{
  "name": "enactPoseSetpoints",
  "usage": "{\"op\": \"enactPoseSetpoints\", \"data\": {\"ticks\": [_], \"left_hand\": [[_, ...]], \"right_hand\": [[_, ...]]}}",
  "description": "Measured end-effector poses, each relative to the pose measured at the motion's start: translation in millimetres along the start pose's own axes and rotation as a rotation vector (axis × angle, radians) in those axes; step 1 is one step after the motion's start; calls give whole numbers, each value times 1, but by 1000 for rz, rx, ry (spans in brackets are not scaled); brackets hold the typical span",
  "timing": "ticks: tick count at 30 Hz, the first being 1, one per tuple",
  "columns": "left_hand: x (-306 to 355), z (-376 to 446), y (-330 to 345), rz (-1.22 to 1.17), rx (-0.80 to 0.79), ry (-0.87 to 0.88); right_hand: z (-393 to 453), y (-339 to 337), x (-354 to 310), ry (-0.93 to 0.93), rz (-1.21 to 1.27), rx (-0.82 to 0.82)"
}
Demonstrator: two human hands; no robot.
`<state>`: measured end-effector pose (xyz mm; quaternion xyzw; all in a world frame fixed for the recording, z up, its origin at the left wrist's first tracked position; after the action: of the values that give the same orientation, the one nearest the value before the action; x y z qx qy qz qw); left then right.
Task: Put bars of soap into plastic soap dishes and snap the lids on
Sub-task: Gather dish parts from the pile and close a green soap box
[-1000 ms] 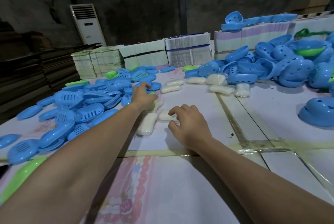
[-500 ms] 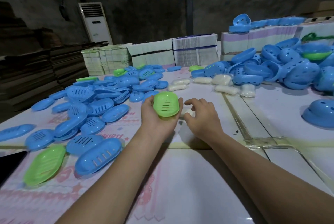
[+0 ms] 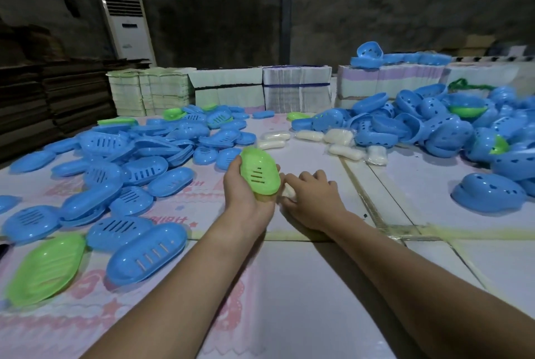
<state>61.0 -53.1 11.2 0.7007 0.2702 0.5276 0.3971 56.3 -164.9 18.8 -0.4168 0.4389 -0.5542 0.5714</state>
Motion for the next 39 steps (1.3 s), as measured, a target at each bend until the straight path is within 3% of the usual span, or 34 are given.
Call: {"op": "enactPoseSetpoints", "data": {"ticks": [3, 5, 7, 9, 11, 13, 15, 18, 23, 32, 39], "left_hand": [[-1, 1, -6, -63, 43, 16], [-2, 3, -8, -89, 56, 25], [-4, 4, -9, -57, 52, 23], [-13, 6, -10, 74, 35, -37], [-26, 4, -12, 225, 17, -120], [-35, 2, -8, 232, -28, -135], [-39, 1, -4, 186, -44, -103], [-37, 2, -7, 240, -11, -70], [-23, -12, 6, 259, -51, 70], [-61, -23, 4, 201, -55, -238], [-62, -22, 1, 131, -35, -253]], "right_hand": [[-6, -12, 3, -45, -54, 33], [-10, -17, 14, -63, 60, 0], [-14, -27, 35, -25, 407, 14], [-19, -31, 65, 174, 869, 45], [-23, -41, 74, 240, 1058, 128], [-27, -57, 65, 168, 1124, 195], [-30, -65, 45, 67, 1098, 158], [-36, -63, 19, -56, 871, 83], [-43, -63, 7, -29, 757, 139], [-40, -51, 4, -16, 634, 110], [-38, -45, 4, -24, 590, -31]]}}
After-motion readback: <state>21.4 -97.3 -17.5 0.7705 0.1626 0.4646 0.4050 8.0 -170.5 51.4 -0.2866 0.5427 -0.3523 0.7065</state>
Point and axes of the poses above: each hand's wrist, its own z-axis towards the middle knuckle, its own y-axis out of the palm, x = y × z, the point moved 10 cm from there along z, towards the middle knuckle, and after that the axes turned 7 degrees about -x, right-handed, at the moved point
